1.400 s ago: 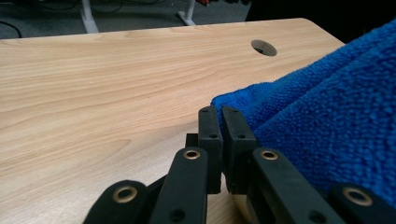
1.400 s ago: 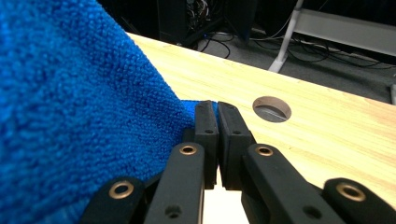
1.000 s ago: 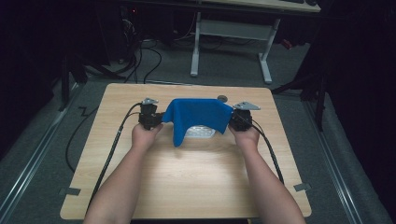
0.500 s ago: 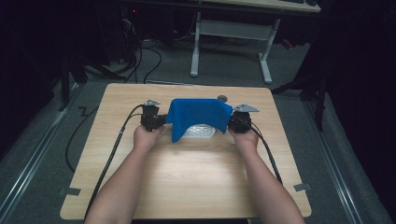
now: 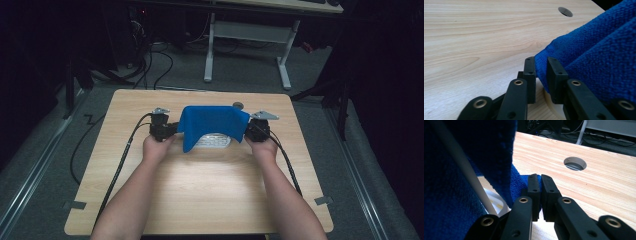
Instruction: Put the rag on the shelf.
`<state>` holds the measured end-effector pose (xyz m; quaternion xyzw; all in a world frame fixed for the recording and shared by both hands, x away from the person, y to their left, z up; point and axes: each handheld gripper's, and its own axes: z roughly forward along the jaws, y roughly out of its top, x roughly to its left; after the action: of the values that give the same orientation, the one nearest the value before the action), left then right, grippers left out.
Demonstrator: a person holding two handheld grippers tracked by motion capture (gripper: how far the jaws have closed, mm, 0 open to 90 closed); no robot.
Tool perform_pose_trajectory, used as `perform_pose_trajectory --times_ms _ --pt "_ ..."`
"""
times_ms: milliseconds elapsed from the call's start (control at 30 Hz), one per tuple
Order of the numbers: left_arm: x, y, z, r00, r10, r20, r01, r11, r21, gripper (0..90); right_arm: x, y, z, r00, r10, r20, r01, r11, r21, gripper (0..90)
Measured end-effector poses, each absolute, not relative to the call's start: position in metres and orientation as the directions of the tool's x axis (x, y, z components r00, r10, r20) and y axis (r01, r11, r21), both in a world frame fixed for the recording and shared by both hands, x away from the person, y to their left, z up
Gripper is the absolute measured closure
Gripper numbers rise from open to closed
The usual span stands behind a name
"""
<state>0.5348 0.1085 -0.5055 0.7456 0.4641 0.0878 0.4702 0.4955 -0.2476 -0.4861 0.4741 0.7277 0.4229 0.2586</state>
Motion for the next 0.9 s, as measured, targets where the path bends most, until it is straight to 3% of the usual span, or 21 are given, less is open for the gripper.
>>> perform_pose_trajectory --times_ms 333,667,900 --pt "0.532 0.120 -0.491 0.530 0.806 -0.263 0.570 -0.109 0.814 61.6 0.499 -0.252 -0.473 -0.401 0.916 0.027 0.465 0.178 0.867 72.6" --pt "0.526 0.139 -0.471 0.509 0.839 -0.193 0.530 -0.129 0.838 55.9 0.494 -0.262 -0.456 -0.376 0.926 -0.019 0.421 0.189 0.887 58.9" --pt "0.515 0.157 -0.467 0.489 0.855 -0.171 0.507 -0.119 0.854 52.3 0.487 -0.275 -0.451 -0.361 0.932 -0.032 0.431 0.198 0.880 55.8"
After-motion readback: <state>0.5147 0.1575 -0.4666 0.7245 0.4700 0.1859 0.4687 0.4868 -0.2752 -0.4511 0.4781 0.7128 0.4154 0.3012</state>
